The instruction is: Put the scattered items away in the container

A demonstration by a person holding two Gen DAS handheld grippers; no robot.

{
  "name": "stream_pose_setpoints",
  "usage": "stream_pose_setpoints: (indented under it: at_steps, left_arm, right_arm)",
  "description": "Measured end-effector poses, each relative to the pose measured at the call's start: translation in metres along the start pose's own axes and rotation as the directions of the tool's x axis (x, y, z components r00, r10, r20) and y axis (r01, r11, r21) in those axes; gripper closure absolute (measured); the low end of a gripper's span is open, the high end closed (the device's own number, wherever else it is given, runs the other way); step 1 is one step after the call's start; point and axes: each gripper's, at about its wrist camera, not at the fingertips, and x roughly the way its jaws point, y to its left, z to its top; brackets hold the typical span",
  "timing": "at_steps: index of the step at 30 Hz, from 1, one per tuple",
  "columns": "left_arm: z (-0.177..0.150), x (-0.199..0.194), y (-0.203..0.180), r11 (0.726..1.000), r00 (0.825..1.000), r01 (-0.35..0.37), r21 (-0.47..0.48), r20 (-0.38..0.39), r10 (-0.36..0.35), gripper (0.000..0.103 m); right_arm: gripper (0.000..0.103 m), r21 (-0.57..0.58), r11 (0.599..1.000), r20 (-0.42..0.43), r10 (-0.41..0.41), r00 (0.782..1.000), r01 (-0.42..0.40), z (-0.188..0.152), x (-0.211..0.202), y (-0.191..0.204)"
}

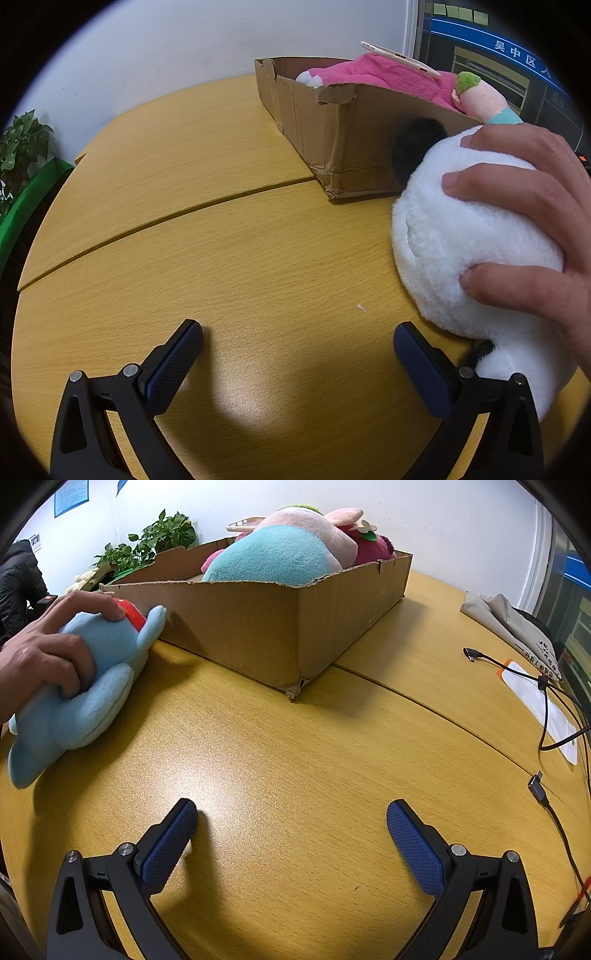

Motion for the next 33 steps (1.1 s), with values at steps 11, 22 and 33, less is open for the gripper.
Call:
stream_pose_setpoints:
  at_steps: [11, 22, 33]
  left_arm:
    - [0.0005, 0.0003, -0.0001, 1.000, 1.000, 0.000, 0.000, 0.000, 0.000, 0.000]
    - [0.0004, 0.0006, -0.0003, 1.000, 1.000, 0.000, 0.001, 0.000, 0.000, 0.000]
    - [0.0027, 0.0009, -0.0001, 1.000, 1.000, 0.000, 0.002, 0.000, 0.000, 0.000]
  right_arm:
    - [0.000, 0.001, 1.000, 0.000, 0.000, 1.000, 0.000, -0.0001, -0.0001, 0.0004]
    - [0.000, 0.001, 1.000, 0.000, -0.001, 1.000, 0.001, 0.0000, 0.0000, 0.0006]
    - [0.000, 0.001, 1.000, 0.000, -0.001, 1.000, 0.001, -0.0001, -0.0001, 0.0008]
